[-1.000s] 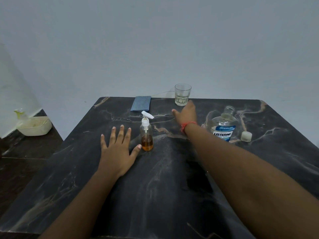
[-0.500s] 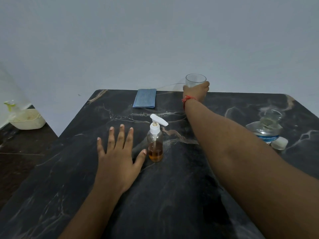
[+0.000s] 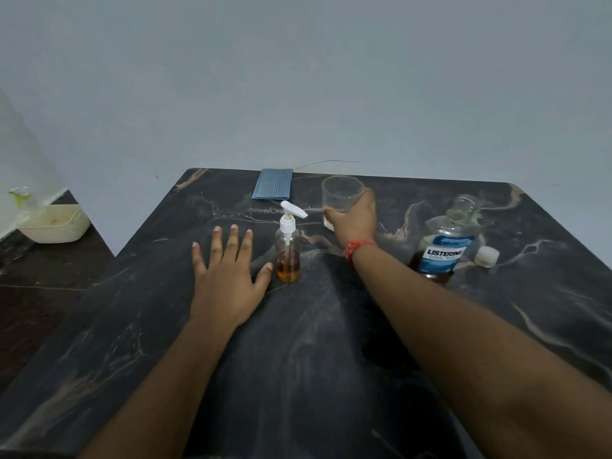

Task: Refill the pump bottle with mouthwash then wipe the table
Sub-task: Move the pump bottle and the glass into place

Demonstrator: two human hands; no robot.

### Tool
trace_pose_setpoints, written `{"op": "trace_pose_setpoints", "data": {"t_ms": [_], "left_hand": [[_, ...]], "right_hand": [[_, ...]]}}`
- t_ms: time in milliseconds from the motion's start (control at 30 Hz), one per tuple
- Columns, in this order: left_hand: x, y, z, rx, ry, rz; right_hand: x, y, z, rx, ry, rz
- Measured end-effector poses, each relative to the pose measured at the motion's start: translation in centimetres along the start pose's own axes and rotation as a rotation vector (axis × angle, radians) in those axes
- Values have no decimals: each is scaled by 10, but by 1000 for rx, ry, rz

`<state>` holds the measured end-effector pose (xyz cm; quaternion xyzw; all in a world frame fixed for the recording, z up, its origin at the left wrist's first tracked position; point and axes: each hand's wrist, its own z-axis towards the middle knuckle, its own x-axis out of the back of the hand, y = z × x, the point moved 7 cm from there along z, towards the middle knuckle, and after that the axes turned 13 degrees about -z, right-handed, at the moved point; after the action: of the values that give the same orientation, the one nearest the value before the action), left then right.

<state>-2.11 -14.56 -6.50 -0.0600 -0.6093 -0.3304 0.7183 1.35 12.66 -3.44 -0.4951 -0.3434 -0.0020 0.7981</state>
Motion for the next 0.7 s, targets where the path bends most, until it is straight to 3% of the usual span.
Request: {"op": "trace_pose_setpoints", "data": {"t_ms": [233, 500, 600, 700], "left_hand": [[5, 8, -26, 48, 16, -51], [8, 15, -45, 45, 40, -145], [11, 18, -45, -4, 60, -301], [20, 23, -45, 4, 81, -654]], "right_hand": [[37, -5, -84, 68, -164, 27], [79, 16, -109, 96, -175, -30], [82, 18, -108, 110, -182, -34], [81, 20, -106, 122, -189, -50]]}}
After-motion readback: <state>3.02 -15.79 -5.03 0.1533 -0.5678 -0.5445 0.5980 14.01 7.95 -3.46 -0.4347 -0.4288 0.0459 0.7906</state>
